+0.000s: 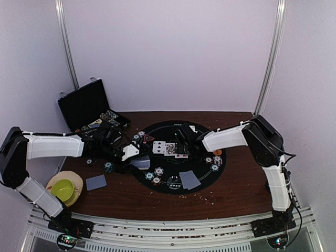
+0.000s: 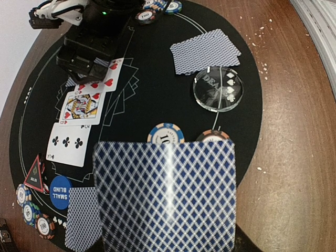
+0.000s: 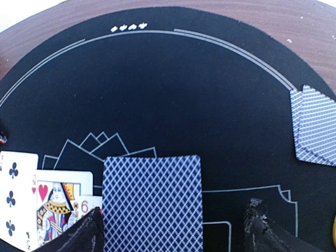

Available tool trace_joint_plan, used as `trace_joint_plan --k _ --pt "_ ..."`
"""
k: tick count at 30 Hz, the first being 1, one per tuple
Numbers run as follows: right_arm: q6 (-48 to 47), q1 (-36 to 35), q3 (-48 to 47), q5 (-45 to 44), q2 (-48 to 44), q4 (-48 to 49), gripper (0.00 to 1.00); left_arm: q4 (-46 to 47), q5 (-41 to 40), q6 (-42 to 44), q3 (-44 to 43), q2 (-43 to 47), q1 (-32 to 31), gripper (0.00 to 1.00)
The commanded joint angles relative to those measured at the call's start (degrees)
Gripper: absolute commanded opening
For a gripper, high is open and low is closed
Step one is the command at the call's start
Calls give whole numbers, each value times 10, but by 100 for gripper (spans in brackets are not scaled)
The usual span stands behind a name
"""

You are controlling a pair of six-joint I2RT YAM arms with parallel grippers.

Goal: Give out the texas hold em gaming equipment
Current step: Adjust the poker card in the community card area.

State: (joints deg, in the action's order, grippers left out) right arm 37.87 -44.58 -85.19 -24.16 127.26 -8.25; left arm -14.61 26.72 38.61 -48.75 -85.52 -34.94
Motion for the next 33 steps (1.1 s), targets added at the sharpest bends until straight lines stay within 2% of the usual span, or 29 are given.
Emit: trace_joint_plan --k 1,11,17,26,33 --pt "7 3 16 17 -13 20 92 22 4 0 -6 -5 0 53" --pt "5 2 16 38 -10 38 92 22 4 0 -6 -5 0 53" --pt "5 3 3 28 2 16 91 22 4 0 -6 -5 0 53" --pt "8 2 -1 26 10 -3 83 22 4 0 -6 -5 0 53" --pt "9 3 -10 13 14 -25 83 22 5 0 -6 -5 0 53"
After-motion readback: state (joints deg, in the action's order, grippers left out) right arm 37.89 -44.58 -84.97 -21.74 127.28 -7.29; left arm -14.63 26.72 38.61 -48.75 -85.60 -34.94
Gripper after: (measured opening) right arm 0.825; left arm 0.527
